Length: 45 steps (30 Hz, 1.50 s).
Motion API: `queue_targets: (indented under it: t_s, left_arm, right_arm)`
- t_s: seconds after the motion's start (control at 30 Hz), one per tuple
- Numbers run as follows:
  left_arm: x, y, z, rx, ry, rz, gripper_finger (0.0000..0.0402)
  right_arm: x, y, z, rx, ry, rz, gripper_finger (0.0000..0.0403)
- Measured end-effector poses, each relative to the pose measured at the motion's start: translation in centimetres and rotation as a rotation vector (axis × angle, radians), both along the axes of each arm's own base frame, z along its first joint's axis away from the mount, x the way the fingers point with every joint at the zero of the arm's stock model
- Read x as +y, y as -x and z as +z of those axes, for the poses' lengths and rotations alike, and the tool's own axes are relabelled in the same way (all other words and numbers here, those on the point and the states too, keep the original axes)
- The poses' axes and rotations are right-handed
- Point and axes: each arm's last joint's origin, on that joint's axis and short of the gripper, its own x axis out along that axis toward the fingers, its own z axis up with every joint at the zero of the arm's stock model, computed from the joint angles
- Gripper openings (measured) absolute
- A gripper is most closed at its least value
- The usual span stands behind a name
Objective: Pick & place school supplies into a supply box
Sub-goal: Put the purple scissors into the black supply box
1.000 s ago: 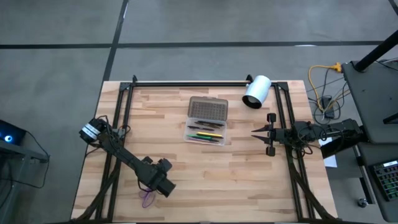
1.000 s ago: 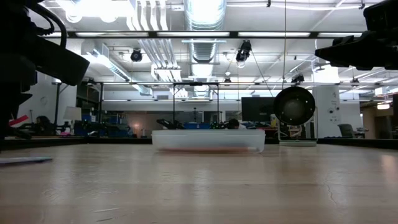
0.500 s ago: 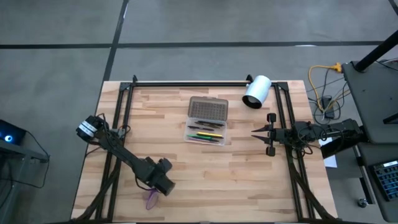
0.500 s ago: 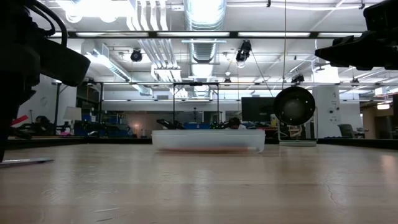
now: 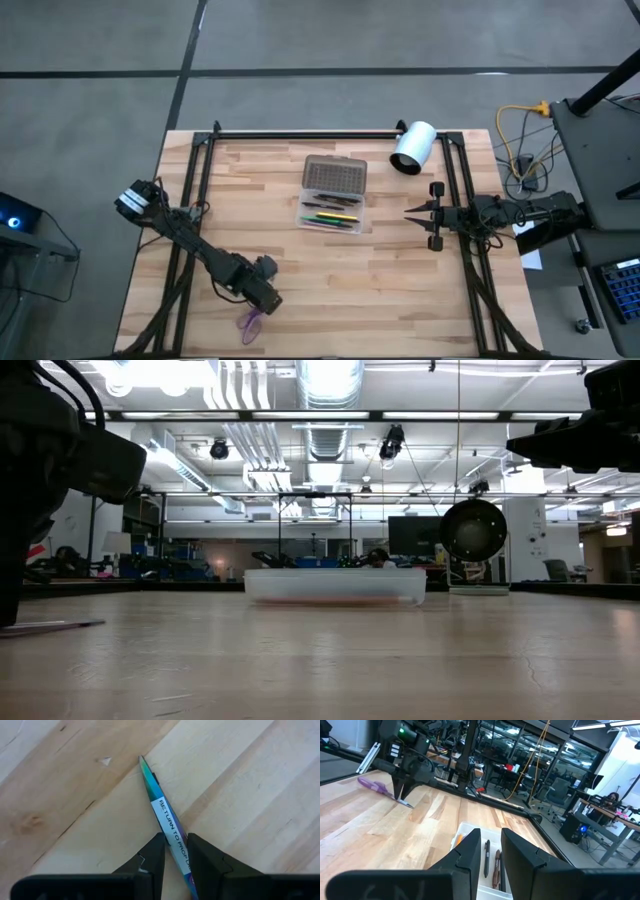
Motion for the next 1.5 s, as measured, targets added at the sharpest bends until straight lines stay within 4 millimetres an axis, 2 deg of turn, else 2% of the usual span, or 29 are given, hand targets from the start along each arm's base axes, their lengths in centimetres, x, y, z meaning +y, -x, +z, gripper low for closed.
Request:
queue_targets:
  t_s: [0.8, 1.0, 1.17, 1.37, 1.5]
  left_arm:
    - [0.6, 0.9, 0.2, 0.140, -0.059, 0.038, 0.0065]
    - [0.6, 0.9, 0.2, 0.140, -0.066, -0.031, 0.0062]
    - [0.6, 0.9, 0.2, 0.142, -0.077, -0.107, 0.0022]
    - [0.6, 0.9, 0.5, 0.138, -0.115, -0.185, 0.0022]
    - [0.6, 0.4, 1.5, 0.163, -0.171, -0.238, 0.0022]
  right_arm:
    - [0.0, 0.0, 0.0, -0.001, 0.000, 0.000, 0.0068]
    - [0.0, 0.0, 0.0, -0.001, 0.000, 0.000, 0.0068]
    - [0.0, 0.0, 0.0, -0.001, 0.000, 0.000, 0.0068]
    - [0.0, 0.0, 0.0, -0.001, 0.000, 0.000, 0.0068]
    - [0.0, 0.0, 0.0, -0.001, 0.000, 0.000, 0.0068]
